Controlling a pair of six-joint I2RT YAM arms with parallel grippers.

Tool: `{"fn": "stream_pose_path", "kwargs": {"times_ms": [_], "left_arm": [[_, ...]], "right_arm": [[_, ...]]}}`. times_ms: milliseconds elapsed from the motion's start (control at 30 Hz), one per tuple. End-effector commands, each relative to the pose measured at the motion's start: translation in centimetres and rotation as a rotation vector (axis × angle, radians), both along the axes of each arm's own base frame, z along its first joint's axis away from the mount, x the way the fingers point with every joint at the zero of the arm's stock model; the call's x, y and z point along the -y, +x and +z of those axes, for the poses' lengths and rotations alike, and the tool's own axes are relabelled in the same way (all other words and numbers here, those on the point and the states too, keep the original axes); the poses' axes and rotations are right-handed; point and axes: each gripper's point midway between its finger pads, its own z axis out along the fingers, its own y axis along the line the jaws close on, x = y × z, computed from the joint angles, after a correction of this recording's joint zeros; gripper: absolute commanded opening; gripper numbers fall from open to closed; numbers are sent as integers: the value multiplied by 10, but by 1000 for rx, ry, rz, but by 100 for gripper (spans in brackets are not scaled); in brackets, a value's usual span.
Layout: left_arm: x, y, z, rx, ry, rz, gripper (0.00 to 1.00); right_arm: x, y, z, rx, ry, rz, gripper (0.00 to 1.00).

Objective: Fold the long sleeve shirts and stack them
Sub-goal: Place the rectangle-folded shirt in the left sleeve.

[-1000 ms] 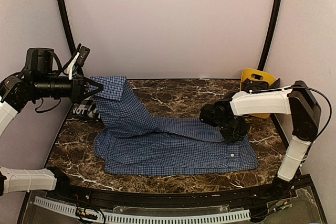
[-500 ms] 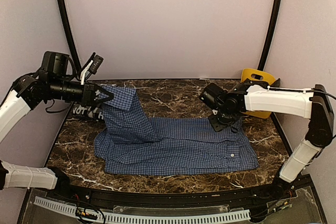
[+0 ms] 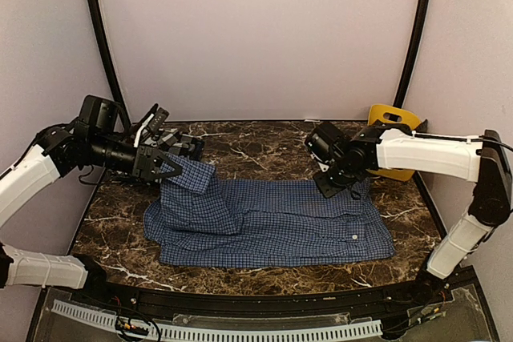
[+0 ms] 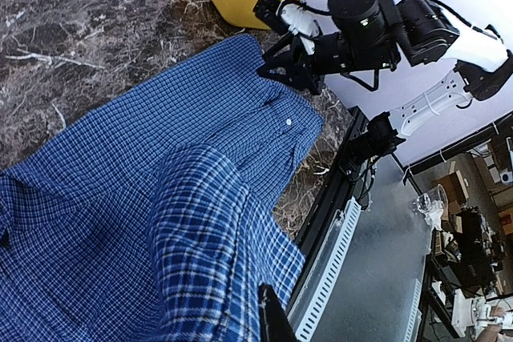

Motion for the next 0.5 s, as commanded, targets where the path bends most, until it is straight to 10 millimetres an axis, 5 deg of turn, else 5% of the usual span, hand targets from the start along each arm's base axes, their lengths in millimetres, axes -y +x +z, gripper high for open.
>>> {"fn": "stream_pose_path", "kwargs": {"times_ms": [0,233,467], "left_arm": [[10,15,-16,-60,-27,16,2],[39,63,-41,-140,-124,52,1],[69,106,-93,-286,-128,32,1]], "right_arm": [[-2,5,34,70,121,13,32],[-3,-4,69,133,279,69,36],[-16,-9,68,124,337,133,38]]}}
